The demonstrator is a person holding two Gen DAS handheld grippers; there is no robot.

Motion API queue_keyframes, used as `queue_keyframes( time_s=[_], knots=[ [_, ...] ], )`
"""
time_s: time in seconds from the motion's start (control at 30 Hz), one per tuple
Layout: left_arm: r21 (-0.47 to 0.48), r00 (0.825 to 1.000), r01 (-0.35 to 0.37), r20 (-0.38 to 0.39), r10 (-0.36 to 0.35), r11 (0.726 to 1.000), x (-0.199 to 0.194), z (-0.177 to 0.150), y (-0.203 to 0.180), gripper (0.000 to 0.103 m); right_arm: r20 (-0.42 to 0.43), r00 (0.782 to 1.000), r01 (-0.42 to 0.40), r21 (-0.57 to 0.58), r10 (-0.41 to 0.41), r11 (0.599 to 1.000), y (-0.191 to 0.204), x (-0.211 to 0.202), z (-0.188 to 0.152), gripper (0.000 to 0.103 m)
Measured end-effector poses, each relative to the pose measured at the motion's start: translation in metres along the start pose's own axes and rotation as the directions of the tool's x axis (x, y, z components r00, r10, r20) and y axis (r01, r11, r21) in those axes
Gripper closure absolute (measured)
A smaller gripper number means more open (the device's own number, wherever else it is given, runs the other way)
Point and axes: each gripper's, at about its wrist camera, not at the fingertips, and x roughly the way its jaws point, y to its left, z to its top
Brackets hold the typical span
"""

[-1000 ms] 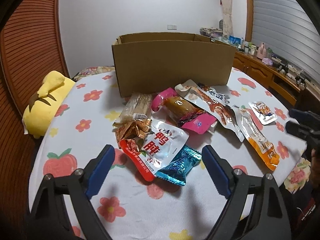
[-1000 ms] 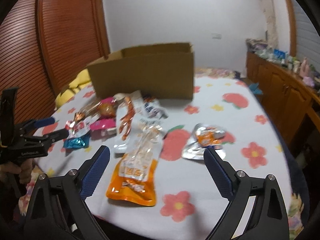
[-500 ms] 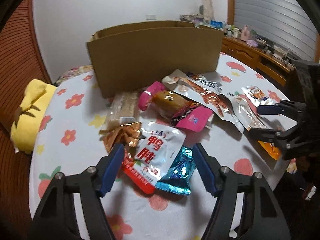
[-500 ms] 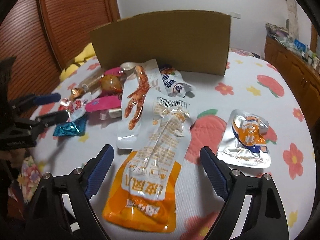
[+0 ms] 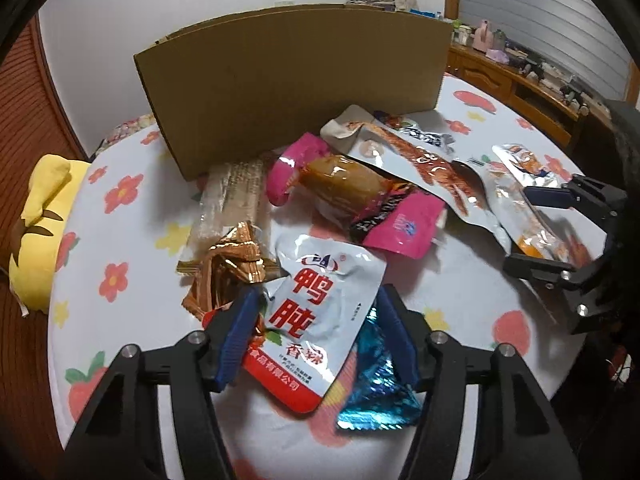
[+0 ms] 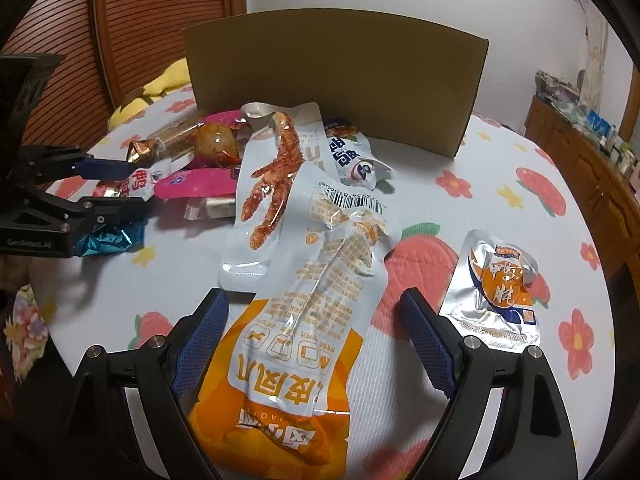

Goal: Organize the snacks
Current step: 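Lower the left gripper onto the white-and-red duck-neck pouch while the right gripper approaches the orange chicken-feet pouch, then close the left gripper on the duck-neck pouch while the right gripper grasps the orange pouch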

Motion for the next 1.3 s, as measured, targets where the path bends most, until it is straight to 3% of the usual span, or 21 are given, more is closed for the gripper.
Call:
queue_keyframes(
  time_s=[0.1, 0.37, 0.43, 0.5, 0.63, 0.8, 0.9, 1.3],
  knots=[
    [-0.014, 1.000, -0.007, -0.011, 0.007, 1.000, 0.006, 0.001, 0.003, 0.030, 0.001, 1.000, 0.002, -0.002, -0.002, 1.000, 0.001, 0.000, 0.000, 0.014],
    [-0.034, 1.000, 0.011, -0.016, -0.012, 0.999, 0.013, 0.003, 0.009, 0.028, 0.001, 1.000, 0.001, -0.001, -0.001, 1.000, 0.001, 0.000, -0.001, 0.014],
    [-0.032, 1.000, 0.018, -0.016, -0.018, 0.999, 0.013, 0.003, 0.009, 0.031, 0.002, 1.000, 0.001, -0.001, -0.001, 1.000, 0.000, 0.000, -0.001, 0.013],
    [-0.033, 1.000, 0.017, -0.010, -0.017, 0.999, 0.013, 0.003, 0.010, 0.040, 0.002, 1.000, 0.001, -0.001, -0.001, 1.000, 0.000, 0.000, -0.001, 0.013],
    [-0.037, 1.000, 0.018, 0.007, -0.017, 0.999, 0.009, 0.002, 0.011, 0.049, 0.003, 1.000, 0.004, -0.002, -0.004, 1.000, 0.001, 0.000, -0.001, 0.013],
    [-0.032, 0.999, -0.001, 0.034, 0.002, 0.999, -0.001, 0.001, 0.012, 0.070, 0.004, 1.000, 0.004, -0.003, -0.004, 1.000, 0.002, 0.000, -0.001, 0.013],
    [-0.058, 0.999, -0.005, 0.036, 0.008, 0.998, -0.003, 0.002, 0.020, 0.076, 0.004, 1.000, 0.004, -0.003, -0.004, 1.000, 0.002, 0.000, -0.001, 0.013],
    [-0.090, 0.999, -0.038, 0.029, 0.041, 0.995, -0.002, -0.001, 0.030, 0.079, 0.004, 1.000, 0.004, -0.003, -0.004, 1.000, 0.001, 0.000, -0.001, 0.013]
  ],
)
